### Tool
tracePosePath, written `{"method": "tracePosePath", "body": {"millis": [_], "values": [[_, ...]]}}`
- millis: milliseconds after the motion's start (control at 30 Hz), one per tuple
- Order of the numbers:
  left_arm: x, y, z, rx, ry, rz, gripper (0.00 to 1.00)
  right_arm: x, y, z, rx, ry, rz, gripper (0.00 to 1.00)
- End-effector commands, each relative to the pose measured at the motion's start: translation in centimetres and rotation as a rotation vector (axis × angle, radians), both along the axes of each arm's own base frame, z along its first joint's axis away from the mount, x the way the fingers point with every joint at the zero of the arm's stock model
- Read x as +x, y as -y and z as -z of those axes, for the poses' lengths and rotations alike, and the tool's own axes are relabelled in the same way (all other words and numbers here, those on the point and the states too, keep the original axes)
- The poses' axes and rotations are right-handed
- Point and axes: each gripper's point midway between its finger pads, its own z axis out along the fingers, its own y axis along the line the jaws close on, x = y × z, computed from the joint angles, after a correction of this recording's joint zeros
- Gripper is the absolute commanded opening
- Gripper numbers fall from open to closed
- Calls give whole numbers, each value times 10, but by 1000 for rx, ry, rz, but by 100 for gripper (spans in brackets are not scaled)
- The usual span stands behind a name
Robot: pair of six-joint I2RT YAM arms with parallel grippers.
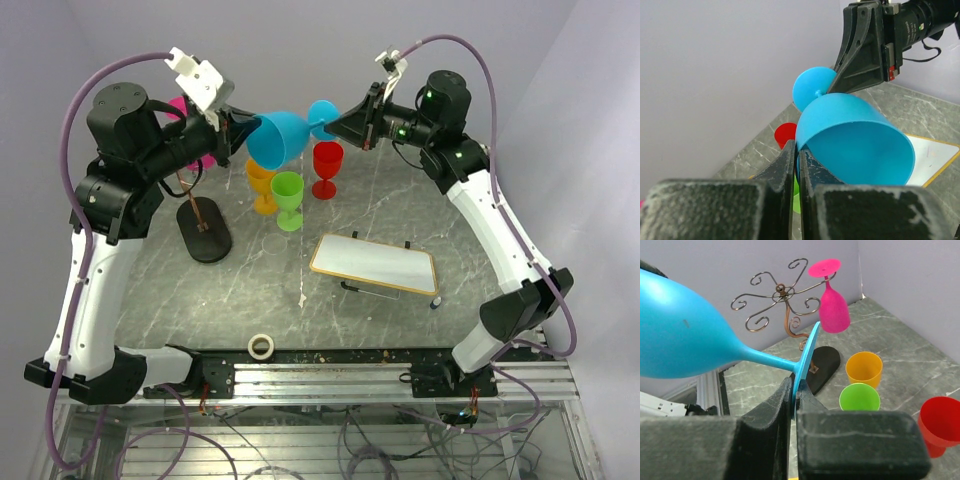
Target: Place the wine glass upside down on the wine glass rack
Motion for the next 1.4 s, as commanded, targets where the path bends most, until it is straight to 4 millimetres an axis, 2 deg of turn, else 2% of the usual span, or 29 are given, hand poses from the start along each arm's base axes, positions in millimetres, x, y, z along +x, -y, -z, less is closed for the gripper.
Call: {"method": "tracePosePath", "body": {"millis": [0,133,267,367,433,533,667,867,1000,1133,1367], "values": [[-9,1,-14,-8,64,22,17,-1,11,-7,-24,53,55,0],[-22,1,-6,46,78,68,41,8,25,-3,-63,93,108,0],[-36,-6,6,130,94,77,65,19,50,3,-133,173,161,0],[-50,-9,11,198,124,113,77,14,59,12,-229,294,102,0],[-60,-7,18,245,139,170,82,2,60,21,-296,369,29,0],[-69,-3,39,325,124,261,83,-25,57,32,-334,425,-113,0],[-68,2,73,402,27,350,80,-62,51,35,-330,485,-256,0],[-75,28,90,311,-80,523,78,-102,42,39,-232,472,-428,0],[-77,47,102,254,-149,624,74,-115,37,39,-161,431,-499,0],[-76,64,106,210,-188,681,70,-124,32,38,-96,361,-562,0],[-74,88,109,159,-261,748,61,-127,19,41,-80,344,-605,0]]}}
